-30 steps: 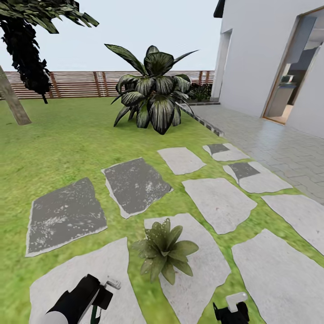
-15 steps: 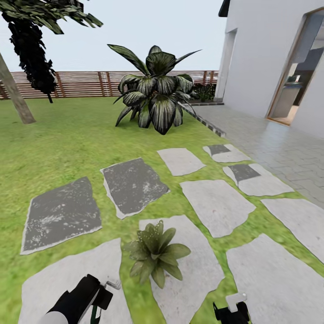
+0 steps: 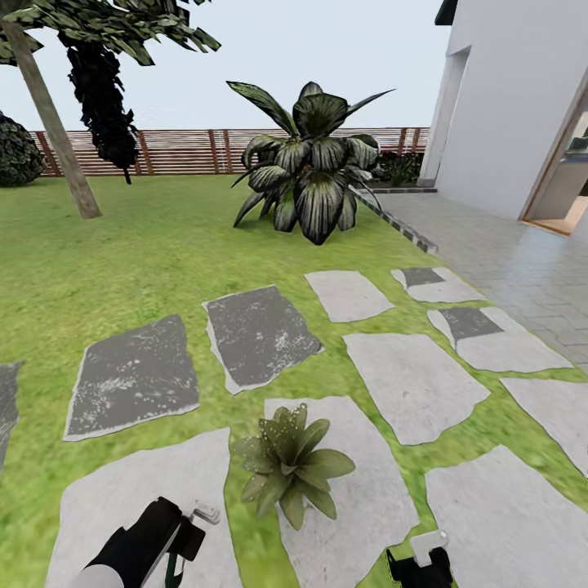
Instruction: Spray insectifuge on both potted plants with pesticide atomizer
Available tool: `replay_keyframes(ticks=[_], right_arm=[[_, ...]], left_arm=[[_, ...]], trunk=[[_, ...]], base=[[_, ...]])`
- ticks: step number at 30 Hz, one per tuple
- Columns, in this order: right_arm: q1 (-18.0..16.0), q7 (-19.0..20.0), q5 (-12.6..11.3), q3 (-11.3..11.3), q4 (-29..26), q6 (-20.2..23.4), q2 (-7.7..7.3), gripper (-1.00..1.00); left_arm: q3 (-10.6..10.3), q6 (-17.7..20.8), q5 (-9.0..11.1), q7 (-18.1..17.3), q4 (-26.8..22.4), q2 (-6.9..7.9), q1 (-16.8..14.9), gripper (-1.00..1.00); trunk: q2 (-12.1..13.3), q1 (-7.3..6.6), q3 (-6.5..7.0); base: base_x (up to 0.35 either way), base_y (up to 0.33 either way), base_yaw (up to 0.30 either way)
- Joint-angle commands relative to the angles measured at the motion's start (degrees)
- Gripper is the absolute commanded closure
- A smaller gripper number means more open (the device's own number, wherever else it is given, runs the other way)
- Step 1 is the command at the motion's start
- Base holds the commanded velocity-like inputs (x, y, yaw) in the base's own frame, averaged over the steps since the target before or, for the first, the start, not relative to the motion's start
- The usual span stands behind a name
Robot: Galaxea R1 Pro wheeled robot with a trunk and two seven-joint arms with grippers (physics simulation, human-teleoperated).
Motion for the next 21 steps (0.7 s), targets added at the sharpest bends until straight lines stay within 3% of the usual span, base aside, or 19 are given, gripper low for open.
replay_keyframes(ticks=[1,12,21], right_arm=[[-0.03,-0.37,0.02,0.48,0.02,-0.09,-0.01,-1.0],[-0.03,-0.4,0.03,0.48,0.06,-0.07,-0.01,-1.0],[-0.03,-0.37,0.03,0.46,0.09,-0.01,-0.1,-1.0]], left_arm=[[-0.21,0.22,-0.63,-0.44,-0.14,0.05,-0.01,1.0],[-0.21,0.27,-0.72,-0.44,-0.14,0.05,-0.01,1.0],[-0.3,0.31,-0.74,-0.67,0.09,0.13,-0.01,1.0]], trunk=[[-0.02,0.01,-0.05],[-0.02,0.01,-0.05],[-0.02,0.01,-0.02]], base=[[0.135,-0.246,0.0],[0.04,-0.249,0.057],[0.0,-0.032,-0.012]])
